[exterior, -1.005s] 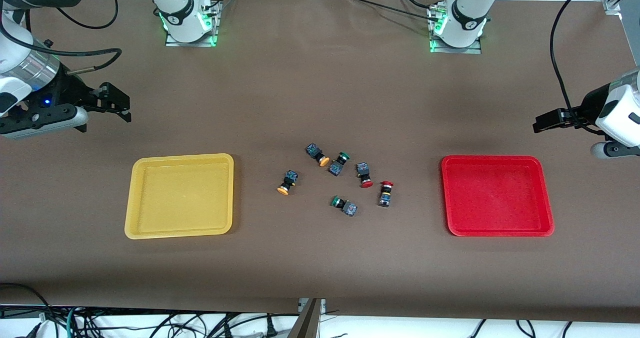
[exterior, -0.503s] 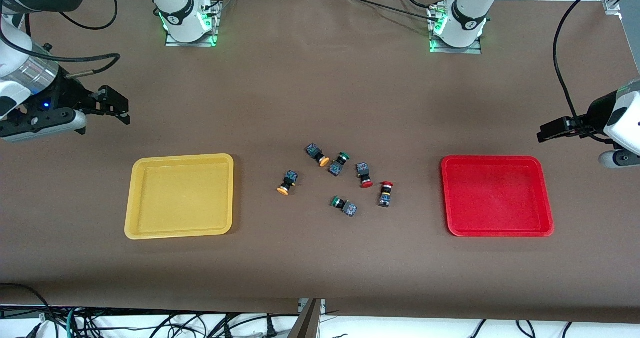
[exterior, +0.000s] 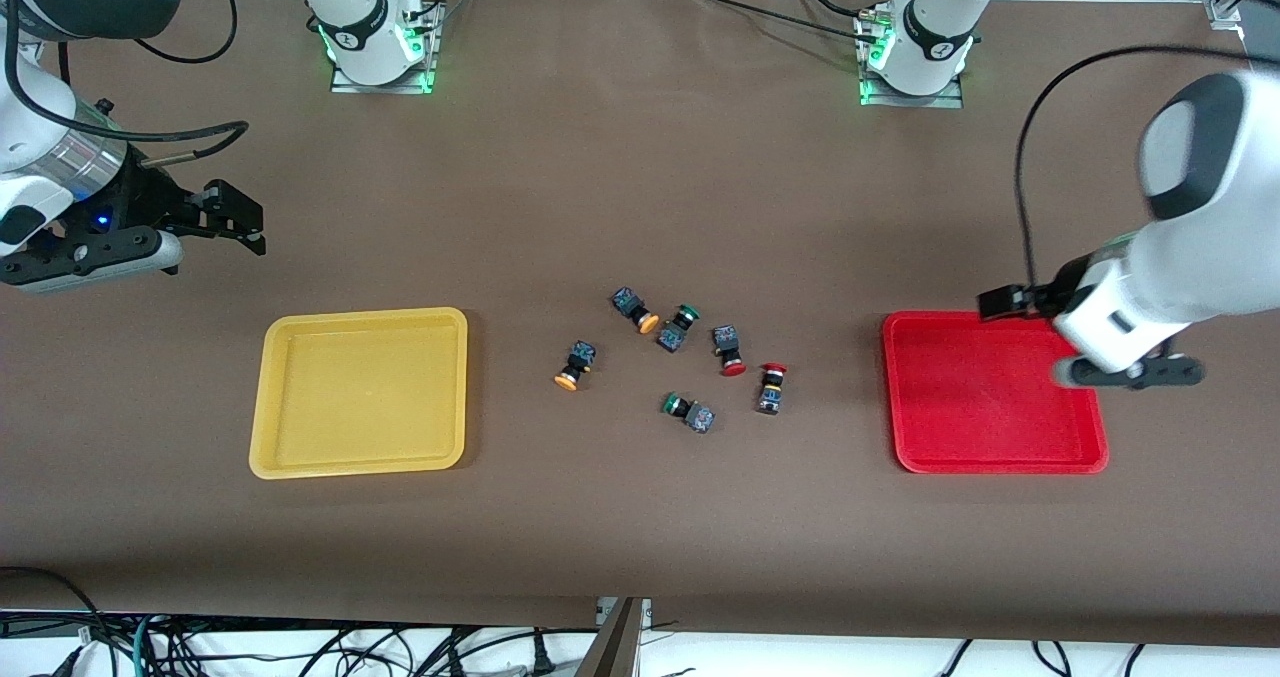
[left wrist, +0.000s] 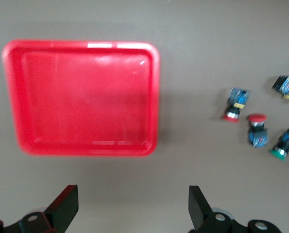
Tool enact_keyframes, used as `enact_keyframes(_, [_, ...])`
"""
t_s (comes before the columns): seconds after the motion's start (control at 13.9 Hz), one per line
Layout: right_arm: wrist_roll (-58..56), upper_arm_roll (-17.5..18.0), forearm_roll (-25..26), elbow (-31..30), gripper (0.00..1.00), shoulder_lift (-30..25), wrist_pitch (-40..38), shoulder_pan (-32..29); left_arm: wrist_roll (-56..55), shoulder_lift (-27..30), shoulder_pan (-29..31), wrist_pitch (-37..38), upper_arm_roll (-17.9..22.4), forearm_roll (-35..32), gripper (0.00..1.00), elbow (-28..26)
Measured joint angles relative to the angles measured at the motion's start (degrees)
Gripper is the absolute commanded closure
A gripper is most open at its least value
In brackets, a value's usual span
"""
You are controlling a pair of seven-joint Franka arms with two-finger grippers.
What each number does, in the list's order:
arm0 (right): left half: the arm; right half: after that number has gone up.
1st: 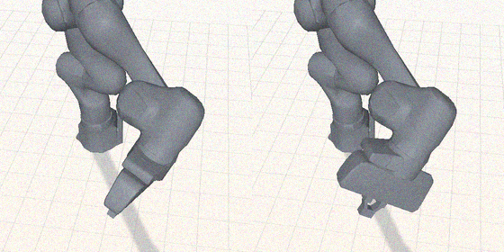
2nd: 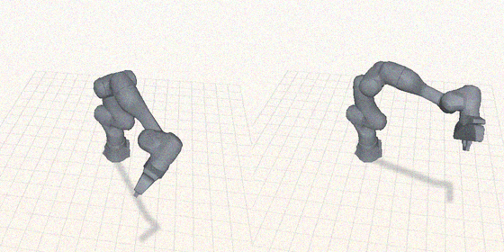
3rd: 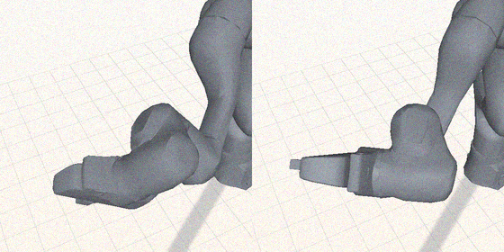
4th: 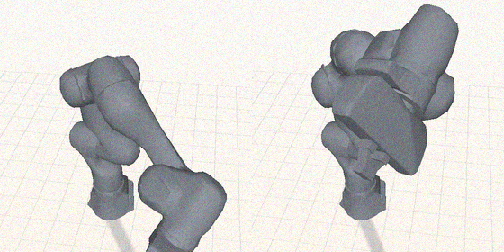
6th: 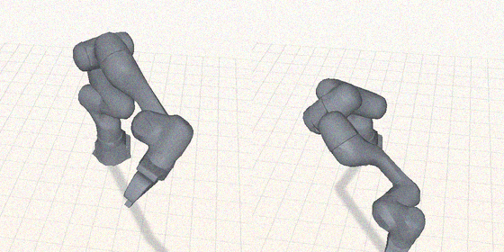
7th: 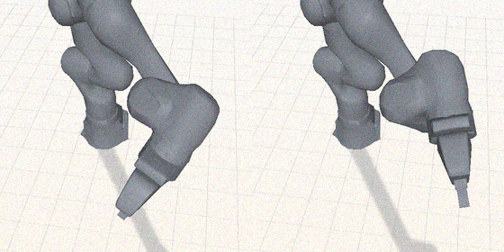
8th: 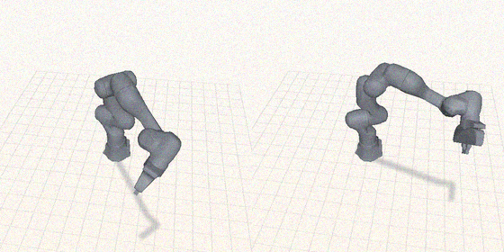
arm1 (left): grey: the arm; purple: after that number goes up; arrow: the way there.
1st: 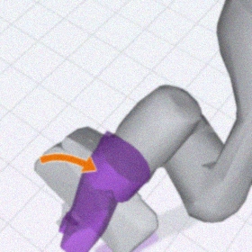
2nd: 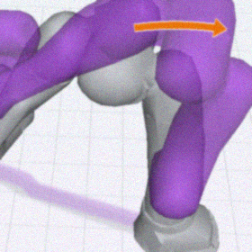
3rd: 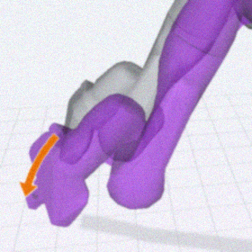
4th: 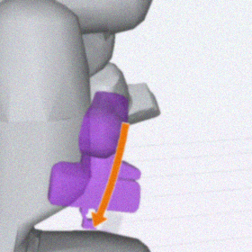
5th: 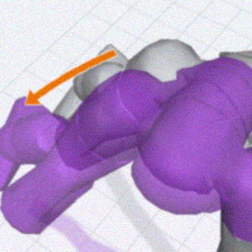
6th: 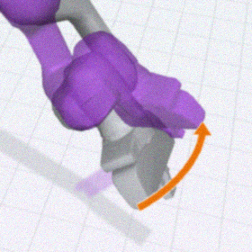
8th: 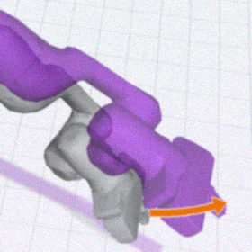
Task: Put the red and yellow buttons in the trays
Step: 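Reach the left gripper to a red-capped button and grasp it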
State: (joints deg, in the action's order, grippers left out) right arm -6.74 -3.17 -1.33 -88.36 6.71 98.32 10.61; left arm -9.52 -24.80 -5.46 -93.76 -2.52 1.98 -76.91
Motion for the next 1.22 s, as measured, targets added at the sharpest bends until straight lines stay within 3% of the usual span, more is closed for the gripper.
enact_keyframes(0.72, [0.0, 0.0, -0.01, 0.03, 0.0, 0.0, 0.04, 0.0, -10.75, -19.43, -10.7, -29.98, -0.24, 2.48, 0.0, -0.03])
enact_keyframes(1.22, [0.01, 0.0, -0.01, 0.03, 0.0, 0.0, 0.13, 0.0, -14.9, -23.94, -14.84, -33.31, -0.17, 2.48, 0.0, 0.01])
